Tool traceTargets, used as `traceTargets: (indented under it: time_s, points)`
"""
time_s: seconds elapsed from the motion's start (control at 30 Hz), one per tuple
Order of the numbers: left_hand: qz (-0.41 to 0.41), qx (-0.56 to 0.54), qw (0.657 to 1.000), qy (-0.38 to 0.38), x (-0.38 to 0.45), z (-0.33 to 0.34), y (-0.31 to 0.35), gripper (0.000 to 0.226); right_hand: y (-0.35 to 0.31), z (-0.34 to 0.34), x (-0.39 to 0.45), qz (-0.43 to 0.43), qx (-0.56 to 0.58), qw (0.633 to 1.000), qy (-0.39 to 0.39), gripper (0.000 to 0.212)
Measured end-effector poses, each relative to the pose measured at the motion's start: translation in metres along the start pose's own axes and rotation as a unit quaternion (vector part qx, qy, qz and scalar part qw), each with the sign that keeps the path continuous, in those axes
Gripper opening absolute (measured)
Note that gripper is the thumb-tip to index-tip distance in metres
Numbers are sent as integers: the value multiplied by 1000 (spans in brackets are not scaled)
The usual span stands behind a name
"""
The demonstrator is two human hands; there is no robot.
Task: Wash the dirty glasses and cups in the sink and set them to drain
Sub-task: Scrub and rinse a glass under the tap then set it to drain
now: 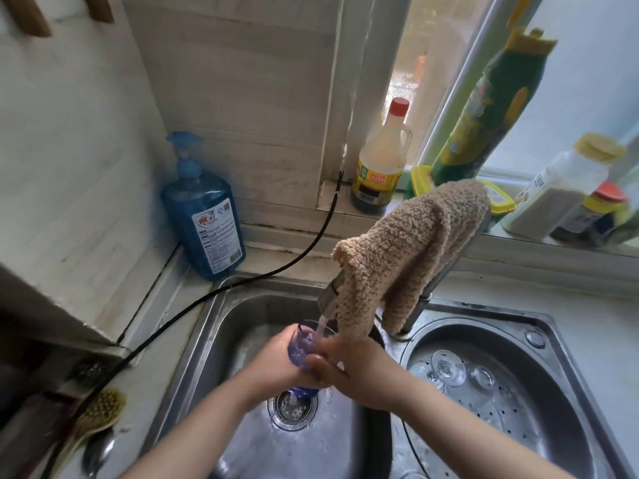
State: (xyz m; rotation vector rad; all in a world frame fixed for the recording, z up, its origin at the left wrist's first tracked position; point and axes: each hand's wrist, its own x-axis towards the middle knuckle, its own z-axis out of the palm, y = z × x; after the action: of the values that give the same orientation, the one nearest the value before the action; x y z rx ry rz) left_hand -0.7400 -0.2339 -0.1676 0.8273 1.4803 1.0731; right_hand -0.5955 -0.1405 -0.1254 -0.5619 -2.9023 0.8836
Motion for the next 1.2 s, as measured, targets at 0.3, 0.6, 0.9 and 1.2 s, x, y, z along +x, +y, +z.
traceTargets:
  time_s: [0.3, 0.6, 0.9, 1.2]
  points:
    - [-24, 113, 989, 89, -12, 40, -5, 112, 9, 30, 23, 311, 236, 918, 77, 39]
    - [-53, -36, 998, 29, -16, 24, -2, 75, 6, 9, 28, 292, 320, 900, 50, 30]
    - [-61, -38, 997, 23, -25, 22, 10, 85, 6, 25, 27, 316, 352, 867, 159, 15]
    - [-17, 16, 998, 55, -17, 18, 0, 68, -14, 18, 13, 125, 80, 987, 69, 51]
